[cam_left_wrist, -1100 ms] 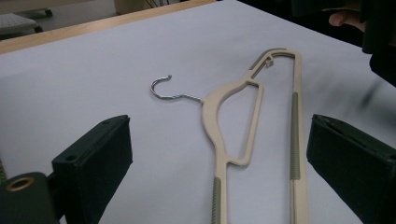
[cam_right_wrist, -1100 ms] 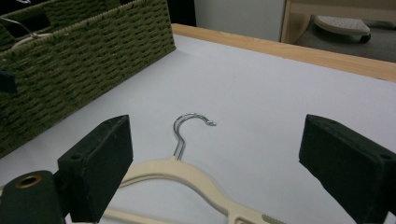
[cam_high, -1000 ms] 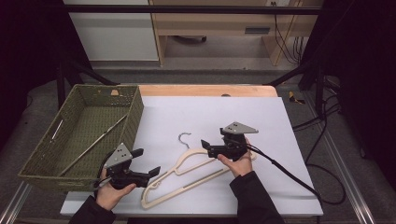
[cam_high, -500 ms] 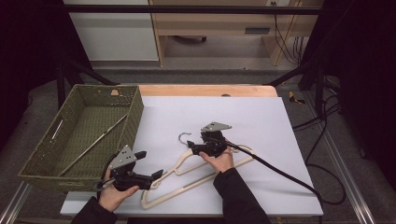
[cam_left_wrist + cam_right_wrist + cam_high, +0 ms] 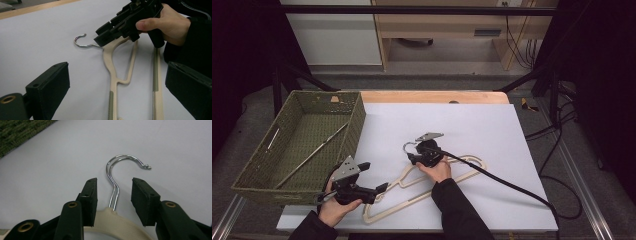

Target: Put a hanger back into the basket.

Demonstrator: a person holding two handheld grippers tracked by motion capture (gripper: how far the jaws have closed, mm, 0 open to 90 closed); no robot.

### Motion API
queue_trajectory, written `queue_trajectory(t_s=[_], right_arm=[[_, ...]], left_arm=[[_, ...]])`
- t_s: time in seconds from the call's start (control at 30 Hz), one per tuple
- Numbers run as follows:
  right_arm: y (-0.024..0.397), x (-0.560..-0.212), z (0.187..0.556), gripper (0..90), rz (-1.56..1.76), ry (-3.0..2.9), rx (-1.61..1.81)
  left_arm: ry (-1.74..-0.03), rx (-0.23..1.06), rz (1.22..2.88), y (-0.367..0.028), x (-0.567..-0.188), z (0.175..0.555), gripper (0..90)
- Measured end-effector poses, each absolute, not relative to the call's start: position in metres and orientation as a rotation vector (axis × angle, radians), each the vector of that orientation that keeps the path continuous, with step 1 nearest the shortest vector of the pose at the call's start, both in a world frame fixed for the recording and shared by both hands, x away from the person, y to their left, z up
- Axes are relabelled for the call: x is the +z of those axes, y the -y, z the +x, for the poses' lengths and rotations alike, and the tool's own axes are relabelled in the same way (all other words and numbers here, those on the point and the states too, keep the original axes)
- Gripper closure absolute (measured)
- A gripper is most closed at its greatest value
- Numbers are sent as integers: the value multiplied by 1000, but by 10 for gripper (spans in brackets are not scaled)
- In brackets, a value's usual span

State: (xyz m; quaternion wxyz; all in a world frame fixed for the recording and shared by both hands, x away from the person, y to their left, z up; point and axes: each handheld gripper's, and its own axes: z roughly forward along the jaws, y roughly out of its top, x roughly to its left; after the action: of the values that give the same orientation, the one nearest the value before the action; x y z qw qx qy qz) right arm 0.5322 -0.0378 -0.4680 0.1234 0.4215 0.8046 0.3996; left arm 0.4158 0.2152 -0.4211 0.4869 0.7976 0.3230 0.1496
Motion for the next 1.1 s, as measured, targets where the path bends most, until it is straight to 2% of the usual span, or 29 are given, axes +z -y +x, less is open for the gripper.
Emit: queue_trajectory(t_s=[0.17,0.47,0.7,1.1], right_arm=[[38,-472,536,643,1227,-2360,1141],[37,-480,540,716,1247,-2368,1123],[36,-478,540,843,1311,-2369,1111],[36,-476,537,875,1379,-2333,1112]], left_arm=[[-782,358,1948,-215,-421,416,56],[-785,351,1946,-214,-422,416,56],[-785,351,1949,-214,-422,416,56],[-783,344,1961,-210,-423,416,57]])
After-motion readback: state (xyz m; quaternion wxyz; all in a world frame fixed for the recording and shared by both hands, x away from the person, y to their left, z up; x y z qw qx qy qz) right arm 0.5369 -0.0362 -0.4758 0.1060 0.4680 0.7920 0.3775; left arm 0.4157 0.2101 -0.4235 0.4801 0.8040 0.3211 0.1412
